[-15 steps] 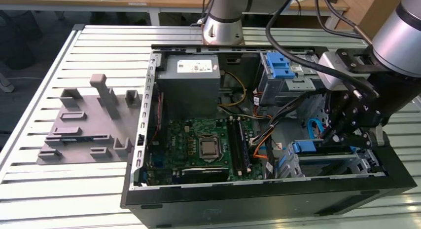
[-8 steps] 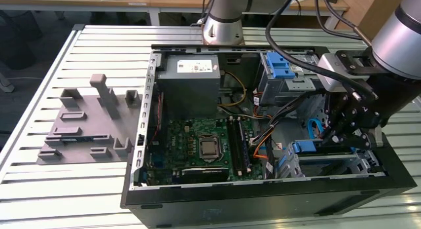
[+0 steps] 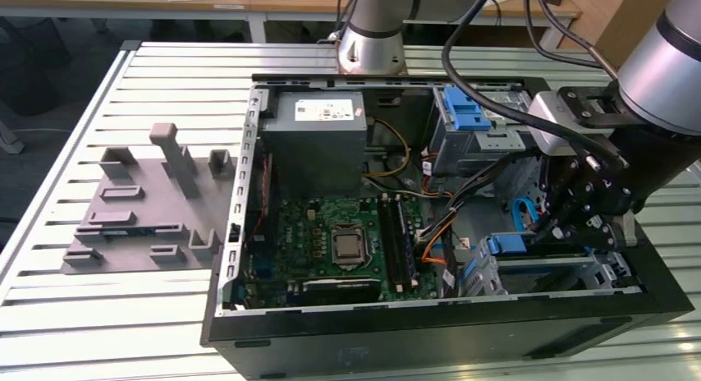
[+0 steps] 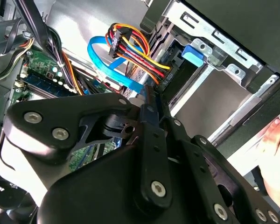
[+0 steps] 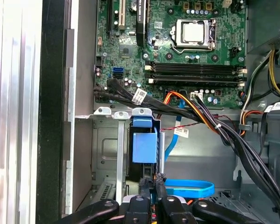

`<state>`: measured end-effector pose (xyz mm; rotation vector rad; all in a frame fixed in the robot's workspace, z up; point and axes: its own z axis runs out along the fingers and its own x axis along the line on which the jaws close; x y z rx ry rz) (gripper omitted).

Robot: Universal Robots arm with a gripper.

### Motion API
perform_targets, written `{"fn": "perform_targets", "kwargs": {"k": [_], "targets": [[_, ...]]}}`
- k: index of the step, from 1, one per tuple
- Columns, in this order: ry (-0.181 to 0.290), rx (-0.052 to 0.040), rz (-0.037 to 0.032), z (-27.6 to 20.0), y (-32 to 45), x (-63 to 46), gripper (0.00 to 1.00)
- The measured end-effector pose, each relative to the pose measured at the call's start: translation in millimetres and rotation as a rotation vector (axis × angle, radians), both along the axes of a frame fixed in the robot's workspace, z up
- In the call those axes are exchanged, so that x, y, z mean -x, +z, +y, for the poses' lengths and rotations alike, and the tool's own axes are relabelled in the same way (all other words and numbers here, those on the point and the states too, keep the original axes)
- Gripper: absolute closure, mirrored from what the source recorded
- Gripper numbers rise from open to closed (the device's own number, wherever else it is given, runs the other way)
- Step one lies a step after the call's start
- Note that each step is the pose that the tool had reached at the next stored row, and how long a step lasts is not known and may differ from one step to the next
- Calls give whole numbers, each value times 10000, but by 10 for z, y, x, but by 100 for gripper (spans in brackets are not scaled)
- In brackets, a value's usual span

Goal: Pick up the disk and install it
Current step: 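Insert the second disk wire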

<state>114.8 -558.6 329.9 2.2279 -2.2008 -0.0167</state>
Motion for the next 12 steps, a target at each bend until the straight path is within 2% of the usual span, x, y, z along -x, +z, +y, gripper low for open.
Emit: {"fn": "perform_targets", "kwargs": {"k": [4,5,12], "targets": [[1,-2,0,0,9,-1,83],[0,-1,2,0,19,-1,76],[0,0,15,0,97,-1,76]]}}
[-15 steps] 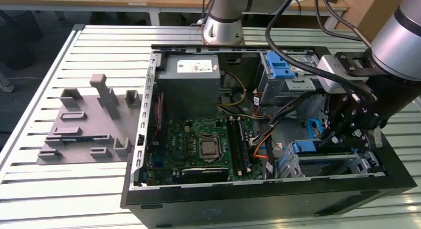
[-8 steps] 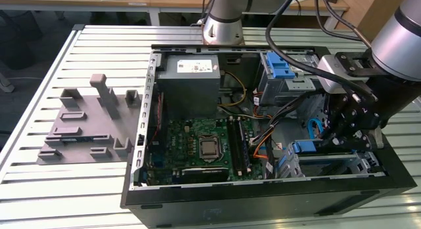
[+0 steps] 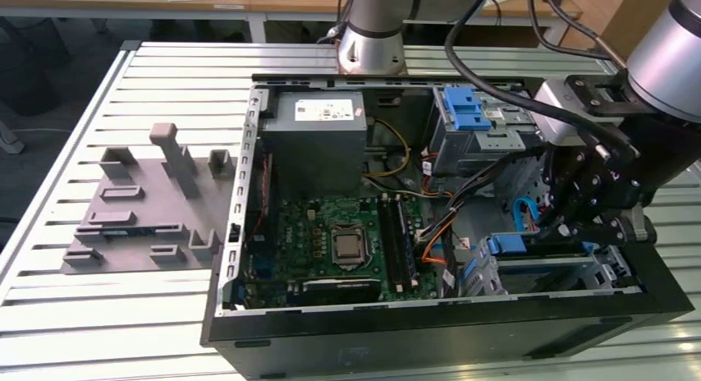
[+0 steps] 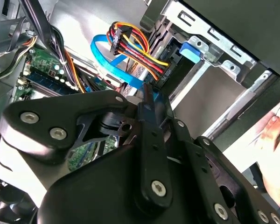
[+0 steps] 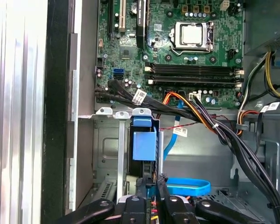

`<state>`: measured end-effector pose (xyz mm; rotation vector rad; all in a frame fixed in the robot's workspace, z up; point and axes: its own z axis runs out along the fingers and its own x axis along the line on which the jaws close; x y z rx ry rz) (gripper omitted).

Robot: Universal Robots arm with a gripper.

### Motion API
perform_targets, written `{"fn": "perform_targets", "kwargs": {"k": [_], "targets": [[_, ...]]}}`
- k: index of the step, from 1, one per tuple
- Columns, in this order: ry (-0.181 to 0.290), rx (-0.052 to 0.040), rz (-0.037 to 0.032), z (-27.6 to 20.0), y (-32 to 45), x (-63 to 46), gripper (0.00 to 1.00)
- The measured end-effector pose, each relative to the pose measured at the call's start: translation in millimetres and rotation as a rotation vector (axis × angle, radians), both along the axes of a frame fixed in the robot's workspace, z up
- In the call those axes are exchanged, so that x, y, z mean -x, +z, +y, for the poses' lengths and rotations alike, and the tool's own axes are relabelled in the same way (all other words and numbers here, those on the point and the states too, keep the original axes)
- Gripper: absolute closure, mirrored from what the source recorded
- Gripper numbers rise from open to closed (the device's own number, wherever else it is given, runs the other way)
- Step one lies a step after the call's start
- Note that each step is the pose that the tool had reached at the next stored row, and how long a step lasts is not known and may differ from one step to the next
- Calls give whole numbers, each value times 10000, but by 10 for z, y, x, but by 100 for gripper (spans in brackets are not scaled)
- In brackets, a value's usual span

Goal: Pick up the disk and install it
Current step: 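Insert the second disk wire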

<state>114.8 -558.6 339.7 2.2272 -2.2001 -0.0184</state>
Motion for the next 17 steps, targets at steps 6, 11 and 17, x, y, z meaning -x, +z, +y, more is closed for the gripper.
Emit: {"fn": "perform_targets", "kwargs": {"k": [6,11,17], "targets": [[0,0,15,0,52,0,84],[0,-3,17,0,66,0,89],[0,0,17,0,69,0,89]]}}
